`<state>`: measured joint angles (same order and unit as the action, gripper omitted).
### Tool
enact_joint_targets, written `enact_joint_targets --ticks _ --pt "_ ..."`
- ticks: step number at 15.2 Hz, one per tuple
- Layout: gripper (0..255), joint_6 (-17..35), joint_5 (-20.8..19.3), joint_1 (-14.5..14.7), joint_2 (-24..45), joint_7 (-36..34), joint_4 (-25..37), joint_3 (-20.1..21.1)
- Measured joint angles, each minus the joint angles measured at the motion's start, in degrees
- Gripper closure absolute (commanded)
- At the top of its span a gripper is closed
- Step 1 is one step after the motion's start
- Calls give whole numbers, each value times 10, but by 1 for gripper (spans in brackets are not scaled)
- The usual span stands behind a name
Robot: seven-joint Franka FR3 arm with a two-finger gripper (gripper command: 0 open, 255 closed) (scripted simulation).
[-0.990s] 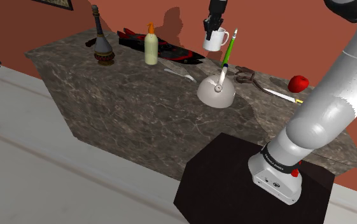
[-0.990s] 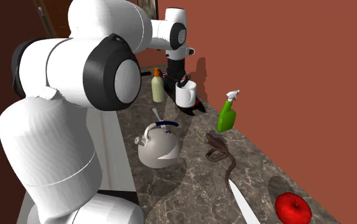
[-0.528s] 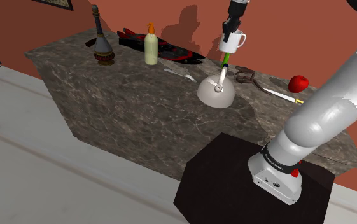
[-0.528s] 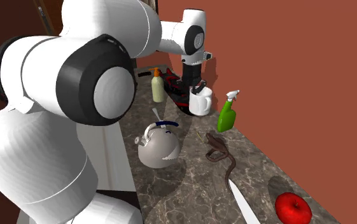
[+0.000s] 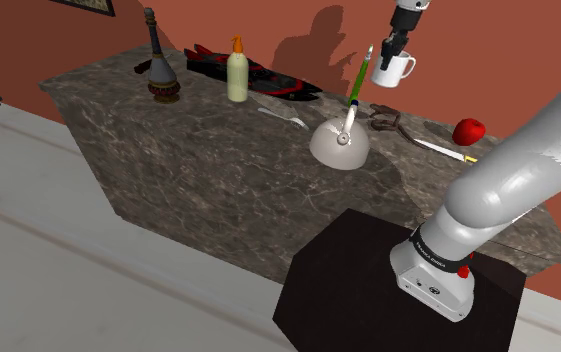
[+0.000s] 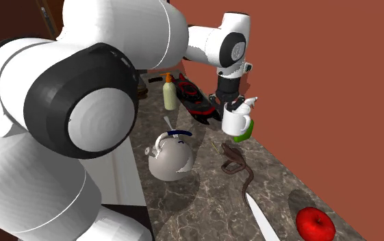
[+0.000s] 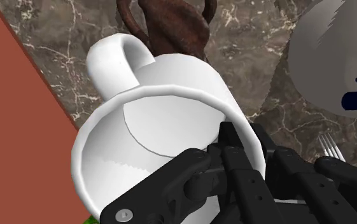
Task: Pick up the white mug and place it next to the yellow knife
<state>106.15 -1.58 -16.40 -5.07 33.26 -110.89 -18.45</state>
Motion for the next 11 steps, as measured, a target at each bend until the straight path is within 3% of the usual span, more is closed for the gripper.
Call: enact_joint_targets --ticks 11 --pt "255 0 -8 -69 -3 151 0 -85"
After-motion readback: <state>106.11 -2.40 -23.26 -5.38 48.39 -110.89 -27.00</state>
